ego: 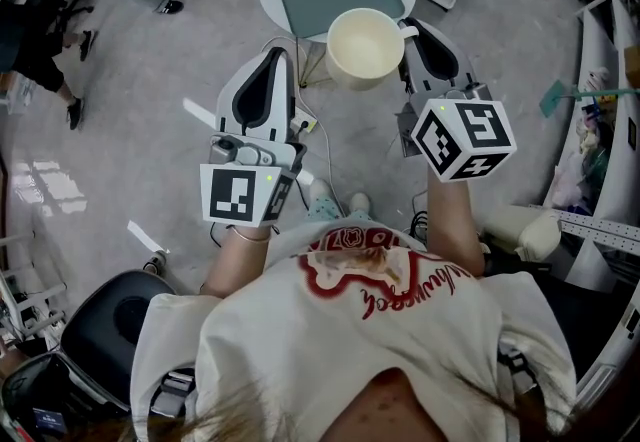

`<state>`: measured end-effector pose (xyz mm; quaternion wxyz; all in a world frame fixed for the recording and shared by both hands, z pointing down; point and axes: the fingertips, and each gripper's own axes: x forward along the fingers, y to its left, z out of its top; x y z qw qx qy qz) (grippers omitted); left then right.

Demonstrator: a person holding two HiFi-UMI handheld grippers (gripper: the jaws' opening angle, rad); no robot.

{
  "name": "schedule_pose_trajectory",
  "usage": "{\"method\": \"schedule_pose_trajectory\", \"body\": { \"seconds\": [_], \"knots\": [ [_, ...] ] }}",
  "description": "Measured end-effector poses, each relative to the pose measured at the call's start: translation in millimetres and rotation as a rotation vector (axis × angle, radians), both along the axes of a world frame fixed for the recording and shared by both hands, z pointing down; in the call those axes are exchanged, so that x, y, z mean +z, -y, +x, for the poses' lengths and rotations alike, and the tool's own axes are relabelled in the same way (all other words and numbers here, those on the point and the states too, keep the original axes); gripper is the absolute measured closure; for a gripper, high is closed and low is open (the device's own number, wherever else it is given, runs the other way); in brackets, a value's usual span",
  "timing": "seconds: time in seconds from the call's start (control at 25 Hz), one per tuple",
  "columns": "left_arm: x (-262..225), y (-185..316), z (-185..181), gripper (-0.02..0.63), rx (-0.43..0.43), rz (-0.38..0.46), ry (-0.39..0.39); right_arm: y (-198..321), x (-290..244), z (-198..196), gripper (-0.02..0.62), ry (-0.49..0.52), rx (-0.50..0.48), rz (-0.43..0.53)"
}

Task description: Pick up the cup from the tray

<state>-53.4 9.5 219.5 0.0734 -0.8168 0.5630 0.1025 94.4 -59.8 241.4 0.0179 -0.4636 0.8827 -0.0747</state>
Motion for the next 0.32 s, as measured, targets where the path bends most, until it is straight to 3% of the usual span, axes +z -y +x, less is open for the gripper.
{"method": "schedule_pose_trajectory", "body": {
  "seconds": [0.32],
  "knots": [
    [-6.2, -1.9, 0.0, 0.592, 0.009, 0.016, 0.015, -2.8, -3.7, -1.8, 0.552, 0.008, 0.003, 0.006]
  ]
}}
